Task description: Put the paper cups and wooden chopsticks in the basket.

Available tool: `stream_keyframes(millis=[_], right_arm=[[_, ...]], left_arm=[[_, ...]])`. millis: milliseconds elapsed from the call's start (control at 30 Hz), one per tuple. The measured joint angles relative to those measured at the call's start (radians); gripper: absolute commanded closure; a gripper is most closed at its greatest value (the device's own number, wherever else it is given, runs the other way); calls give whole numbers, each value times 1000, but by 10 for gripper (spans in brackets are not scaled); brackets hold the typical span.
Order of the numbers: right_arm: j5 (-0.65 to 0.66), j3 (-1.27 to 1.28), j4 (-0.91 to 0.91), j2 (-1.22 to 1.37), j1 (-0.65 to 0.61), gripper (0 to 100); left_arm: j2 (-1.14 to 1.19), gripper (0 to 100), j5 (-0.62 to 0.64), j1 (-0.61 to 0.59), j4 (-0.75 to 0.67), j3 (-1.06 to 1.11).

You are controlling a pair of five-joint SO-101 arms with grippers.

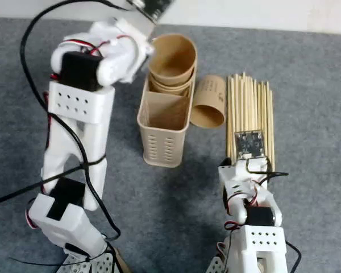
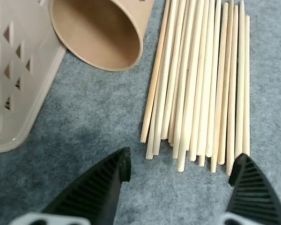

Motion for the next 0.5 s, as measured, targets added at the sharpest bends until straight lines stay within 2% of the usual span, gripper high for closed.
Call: stream_keyframes(millis=[133, 267, 367, 500], right_arm=[[0, 0, 0, 0, 0, 663], [3, 0, 11, 0, 5, 663], [28, -55, 86, 0, 3, 663], [28, -213, 186, 77, 3, 663]], left_arm=[[20, 860, 31, -32, -61, 0], [17, 860, 176, -147, -52, -58], [17, 860, 244, -242, 68, -69], [32, 860, 244, -299, 278, -68]])
